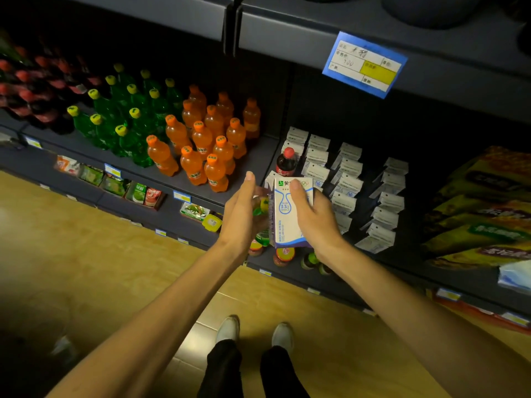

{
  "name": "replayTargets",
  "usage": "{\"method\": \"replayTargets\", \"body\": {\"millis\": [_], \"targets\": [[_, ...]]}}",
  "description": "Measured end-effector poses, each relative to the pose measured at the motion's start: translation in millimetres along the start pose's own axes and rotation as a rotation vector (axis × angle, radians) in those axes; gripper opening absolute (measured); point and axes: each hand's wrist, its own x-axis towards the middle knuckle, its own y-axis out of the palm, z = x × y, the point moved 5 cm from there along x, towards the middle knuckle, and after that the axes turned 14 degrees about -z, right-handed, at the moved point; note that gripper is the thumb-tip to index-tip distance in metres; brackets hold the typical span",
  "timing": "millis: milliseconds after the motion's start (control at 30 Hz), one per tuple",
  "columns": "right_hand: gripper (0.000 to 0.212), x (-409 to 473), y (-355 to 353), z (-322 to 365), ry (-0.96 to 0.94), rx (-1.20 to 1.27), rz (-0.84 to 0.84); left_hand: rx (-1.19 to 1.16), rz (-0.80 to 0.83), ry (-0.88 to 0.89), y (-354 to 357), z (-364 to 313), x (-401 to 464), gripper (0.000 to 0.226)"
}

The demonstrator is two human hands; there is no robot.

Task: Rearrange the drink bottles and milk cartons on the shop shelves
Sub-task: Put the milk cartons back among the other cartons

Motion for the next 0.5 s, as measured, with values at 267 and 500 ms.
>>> {"method": "replayTargets", "body": {"millis": [267,500], "targets": [[0.027,13,-12,-3,0.063,0.037,0.034,-0.14,-0.111,-0.088,-2,11,2,0.05],[0.029,36,-14,-3,0.208,0.099,-0.103,-0.189,-0.174,-0.064,-15,4,8,0.026]]}}
